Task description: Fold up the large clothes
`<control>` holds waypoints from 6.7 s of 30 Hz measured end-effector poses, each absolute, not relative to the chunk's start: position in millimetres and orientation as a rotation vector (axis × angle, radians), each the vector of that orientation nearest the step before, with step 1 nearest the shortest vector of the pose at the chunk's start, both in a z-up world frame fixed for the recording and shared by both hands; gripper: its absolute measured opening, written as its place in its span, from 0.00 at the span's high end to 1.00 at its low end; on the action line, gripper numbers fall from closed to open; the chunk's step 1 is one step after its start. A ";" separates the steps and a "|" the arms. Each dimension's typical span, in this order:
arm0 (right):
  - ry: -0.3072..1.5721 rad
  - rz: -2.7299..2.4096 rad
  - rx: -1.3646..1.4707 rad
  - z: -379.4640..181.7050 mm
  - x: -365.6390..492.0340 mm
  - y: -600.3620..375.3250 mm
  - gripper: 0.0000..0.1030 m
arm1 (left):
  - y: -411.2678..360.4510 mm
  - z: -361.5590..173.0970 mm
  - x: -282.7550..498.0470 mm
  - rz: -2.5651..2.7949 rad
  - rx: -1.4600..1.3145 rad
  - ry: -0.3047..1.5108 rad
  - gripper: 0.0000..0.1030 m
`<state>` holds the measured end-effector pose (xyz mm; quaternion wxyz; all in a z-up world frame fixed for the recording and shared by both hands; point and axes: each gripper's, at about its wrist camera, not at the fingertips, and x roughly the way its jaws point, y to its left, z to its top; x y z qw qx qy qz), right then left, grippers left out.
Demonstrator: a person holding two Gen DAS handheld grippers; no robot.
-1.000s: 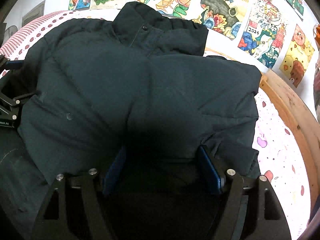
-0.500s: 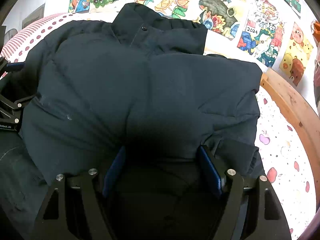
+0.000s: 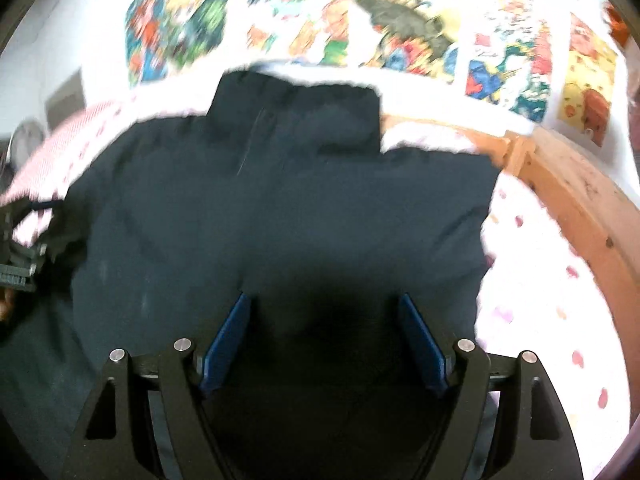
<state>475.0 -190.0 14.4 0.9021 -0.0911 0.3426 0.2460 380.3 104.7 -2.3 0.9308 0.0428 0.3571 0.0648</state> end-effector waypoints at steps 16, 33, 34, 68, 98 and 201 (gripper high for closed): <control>0.724 0.421 0.245 10.6 672.3 -126.3 0.24 | 131.7 68.8 567.8 0.249 -0.115 0.525 0.00; 0.639 0.491 0.213 22.3 647.3 -126.7 0.89 | 121.5 51.6 563.7 0.105 -0.123 0.497 0.93; 0.633 0.498 0.191 24.6 641.2 -129.7 0.89 | 121.9 53.7 554.1 0.094 -0.116 0.488 0.93; 0.704 0.497 -0.043 -3.7 567.1 -165.2 0.86 | 143.0 -6.7 465.0 0.048 -0.118 0.632 0.61; 1.032 0.696 -0.189 -43.4 608.6 -80.3 0.84 | 75.7 -45.4 537.1 -0.109 0.302 0.861 0.58; 0.503 0.693 -0.236 170.8 182.4 -257.2 0.16 | 46.9 138.9 90.3 0.018 -0.072 0.454 0.00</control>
